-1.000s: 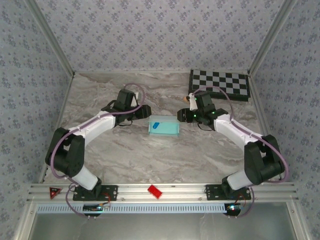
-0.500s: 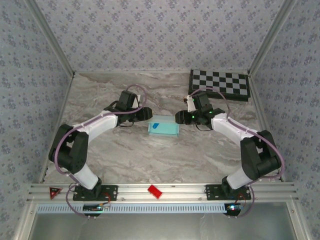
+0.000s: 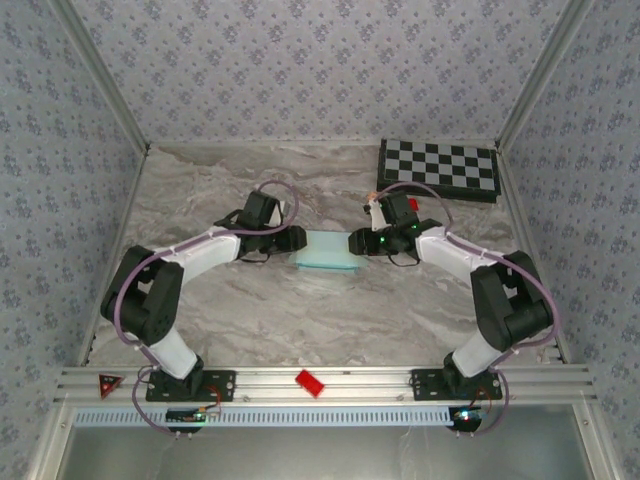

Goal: Fold the paper box

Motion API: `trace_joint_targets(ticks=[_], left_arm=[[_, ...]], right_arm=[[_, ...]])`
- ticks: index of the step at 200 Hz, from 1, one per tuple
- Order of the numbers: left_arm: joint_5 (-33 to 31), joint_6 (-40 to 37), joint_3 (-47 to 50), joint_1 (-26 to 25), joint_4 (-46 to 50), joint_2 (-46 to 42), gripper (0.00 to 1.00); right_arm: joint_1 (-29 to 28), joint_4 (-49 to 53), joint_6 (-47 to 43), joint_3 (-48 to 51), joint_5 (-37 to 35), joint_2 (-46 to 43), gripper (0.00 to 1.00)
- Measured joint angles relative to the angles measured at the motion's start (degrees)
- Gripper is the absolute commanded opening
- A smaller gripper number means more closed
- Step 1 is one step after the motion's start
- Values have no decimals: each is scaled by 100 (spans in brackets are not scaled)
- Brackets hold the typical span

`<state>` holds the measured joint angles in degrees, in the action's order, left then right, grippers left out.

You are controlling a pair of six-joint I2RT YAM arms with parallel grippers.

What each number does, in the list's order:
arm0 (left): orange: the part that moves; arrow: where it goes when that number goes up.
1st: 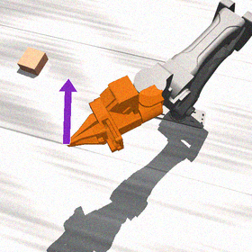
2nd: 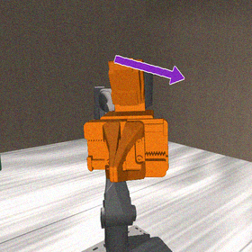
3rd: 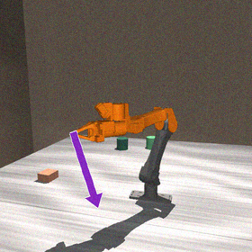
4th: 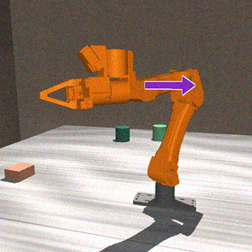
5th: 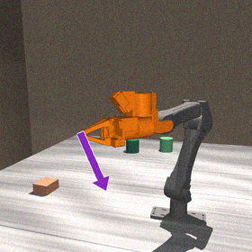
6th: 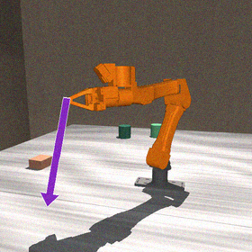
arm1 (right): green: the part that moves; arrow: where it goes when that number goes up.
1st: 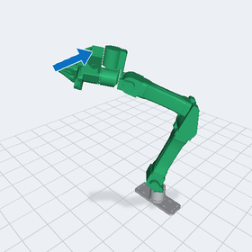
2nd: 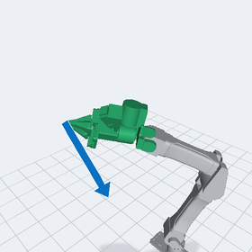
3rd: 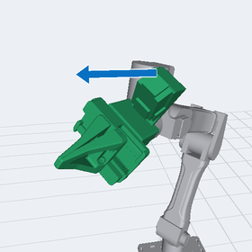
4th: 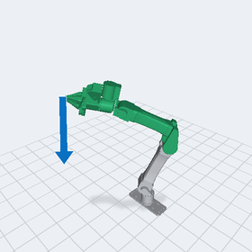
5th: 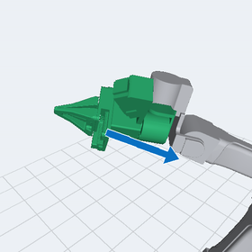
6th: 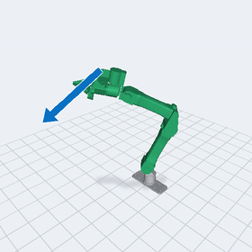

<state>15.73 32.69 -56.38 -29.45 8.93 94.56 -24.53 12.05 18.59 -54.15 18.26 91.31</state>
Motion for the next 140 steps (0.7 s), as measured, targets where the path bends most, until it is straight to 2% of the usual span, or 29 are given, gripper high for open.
trace_joint_targets(ticks=[56, 108, 140], left_arm=[[-9, 146, 219, -142, -212, 109, 48], [-68, 326, 273, -271, -323, 240, 41], [-219, 435, 363, -352, -468, 219, 37]], right_arm=[[-11, -33, 46, 2, -26, 306, 43], [-15, -140, 46, -11, 33, 529, 35], [-15, -175, 44, -136, 122, 662, 33]])
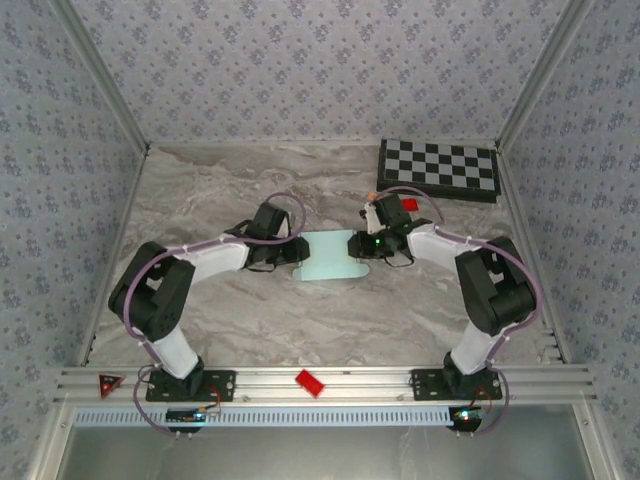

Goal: Fold the paper box

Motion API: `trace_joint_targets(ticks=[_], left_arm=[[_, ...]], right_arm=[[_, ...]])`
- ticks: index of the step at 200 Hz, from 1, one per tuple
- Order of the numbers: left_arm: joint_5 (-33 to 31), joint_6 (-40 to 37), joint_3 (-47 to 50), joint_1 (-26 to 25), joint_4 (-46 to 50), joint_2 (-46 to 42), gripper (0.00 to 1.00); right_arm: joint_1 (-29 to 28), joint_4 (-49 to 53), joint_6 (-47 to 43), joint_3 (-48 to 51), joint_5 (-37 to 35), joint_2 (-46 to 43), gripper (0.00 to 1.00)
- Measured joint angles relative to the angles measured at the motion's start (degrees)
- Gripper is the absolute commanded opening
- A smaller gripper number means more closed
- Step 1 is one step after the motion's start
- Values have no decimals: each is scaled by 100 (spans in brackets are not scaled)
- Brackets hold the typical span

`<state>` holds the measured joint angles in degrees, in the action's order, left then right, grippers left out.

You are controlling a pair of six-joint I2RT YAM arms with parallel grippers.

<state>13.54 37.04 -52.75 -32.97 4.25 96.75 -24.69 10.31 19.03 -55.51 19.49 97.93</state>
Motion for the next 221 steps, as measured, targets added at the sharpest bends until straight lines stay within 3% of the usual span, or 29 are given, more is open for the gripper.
trace_joint_targets(ticks=[59, 109, 125, 156, 221], left_arm=[[-629, 450, 479, -321, -111, -461, 35], [-896, 824, 763, -584, -149, -726, 36], [-914, 872, 774, -669, -140, -743, 37], [-914, 837, 774, -776, 37, -826, 46], [-1419, 190, 291, -767, 1241, -1373, 68]], right_arm=[[-122, 164, -203, -621, -63, 472, 33], [-358, 741, -745, -1458, -516, 922, 33], [-437, 931, -885, -1694, -769, 1032, 38], [-533, 1290, -1062, -1982, -1233, 1104, 46], [-535, 1853, -1113, -2153, -1613, 686, 50]])
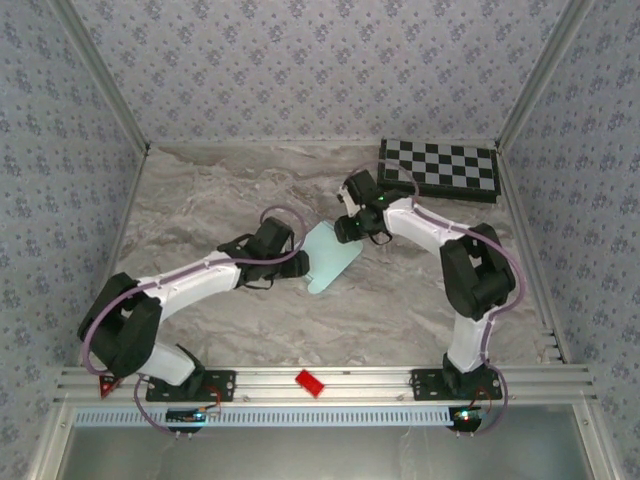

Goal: Fold the paper box

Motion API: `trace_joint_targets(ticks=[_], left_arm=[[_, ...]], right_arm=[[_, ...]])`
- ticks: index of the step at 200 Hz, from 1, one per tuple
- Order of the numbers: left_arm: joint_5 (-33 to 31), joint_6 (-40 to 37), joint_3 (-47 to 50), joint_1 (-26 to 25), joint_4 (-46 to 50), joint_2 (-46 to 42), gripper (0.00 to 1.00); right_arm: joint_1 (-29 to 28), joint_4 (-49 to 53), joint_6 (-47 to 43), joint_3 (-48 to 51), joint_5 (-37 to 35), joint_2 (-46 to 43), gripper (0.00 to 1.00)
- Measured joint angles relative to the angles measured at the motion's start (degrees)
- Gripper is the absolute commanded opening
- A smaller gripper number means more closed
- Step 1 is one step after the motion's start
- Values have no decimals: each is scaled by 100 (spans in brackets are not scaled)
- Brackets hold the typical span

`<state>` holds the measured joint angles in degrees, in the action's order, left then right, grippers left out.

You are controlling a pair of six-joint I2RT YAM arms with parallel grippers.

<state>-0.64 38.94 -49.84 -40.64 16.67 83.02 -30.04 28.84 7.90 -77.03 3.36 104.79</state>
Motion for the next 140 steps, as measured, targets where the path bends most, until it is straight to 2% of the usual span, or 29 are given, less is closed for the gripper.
trace_joint_targets(ticks=[37, 73, 99, 140], left_arm=[[-35, -601, -240, 393, 48, -59, 75], [339, -1379, -413, 852, -42, 203, 78], [704, -1921, -693, 1008, -247, 645, 78], [1204, -2376, -981, 1165, -527, 1329, 78]], right_arm=[[175, -190, 160, 549, -68, -1143, 50], [415, -706, 540, 2157, -35, -2326, 50], [542, -846, 822, 3014, 4, -2756, 50], [542, -1145, 1309, 3742, 205, -3211, 50]])
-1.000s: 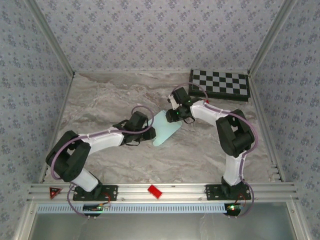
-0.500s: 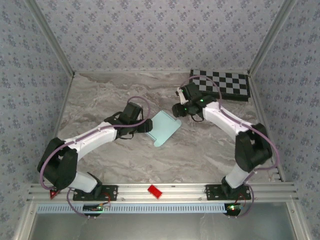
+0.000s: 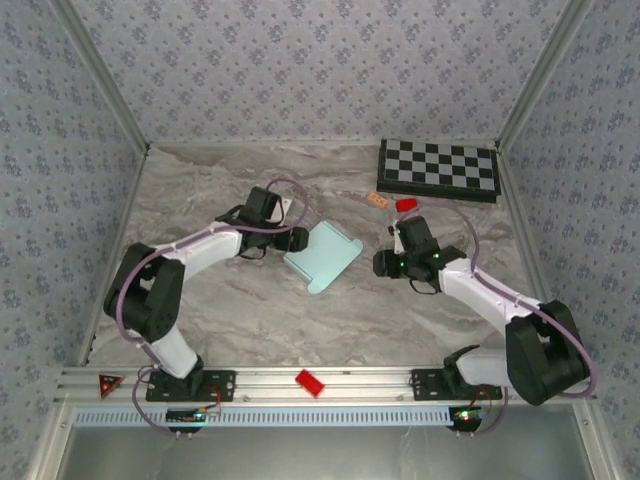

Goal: Fold the paper box

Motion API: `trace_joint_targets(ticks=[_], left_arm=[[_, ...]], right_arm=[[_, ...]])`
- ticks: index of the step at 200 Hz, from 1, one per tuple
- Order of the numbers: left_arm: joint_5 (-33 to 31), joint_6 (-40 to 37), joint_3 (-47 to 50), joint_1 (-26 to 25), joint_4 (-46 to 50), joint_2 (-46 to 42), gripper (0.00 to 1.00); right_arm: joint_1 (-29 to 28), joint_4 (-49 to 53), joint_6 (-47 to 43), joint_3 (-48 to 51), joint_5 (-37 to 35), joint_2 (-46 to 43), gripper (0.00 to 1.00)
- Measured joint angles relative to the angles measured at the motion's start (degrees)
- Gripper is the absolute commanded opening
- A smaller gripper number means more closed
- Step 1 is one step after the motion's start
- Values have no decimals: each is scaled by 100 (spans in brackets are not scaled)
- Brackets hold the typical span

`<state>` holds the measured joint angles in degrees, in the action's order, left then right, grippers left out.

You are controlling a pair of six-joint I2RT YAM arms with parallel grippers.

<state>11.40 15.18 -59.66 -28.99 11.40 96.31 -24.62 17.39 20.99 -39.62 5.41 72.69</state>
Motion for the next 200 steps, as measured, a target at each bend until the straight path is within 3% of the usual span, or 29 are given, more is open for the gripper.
trace_joint_targets(ticks=[72, 113, 200], left_arm=[[833, -15, -26, 50, -315, 409, 72], [1158, 278, 201, 31, -673, 411, 63], [1340, 922, 787, -435, -1165, 330, 58]], right_arm=[[-44, -251, 326, 428, 103, -92, 50], [-44, -407, 367, 437, 105, -24, 50], [-81, -754, 496, 437, 243, 354, 49]])
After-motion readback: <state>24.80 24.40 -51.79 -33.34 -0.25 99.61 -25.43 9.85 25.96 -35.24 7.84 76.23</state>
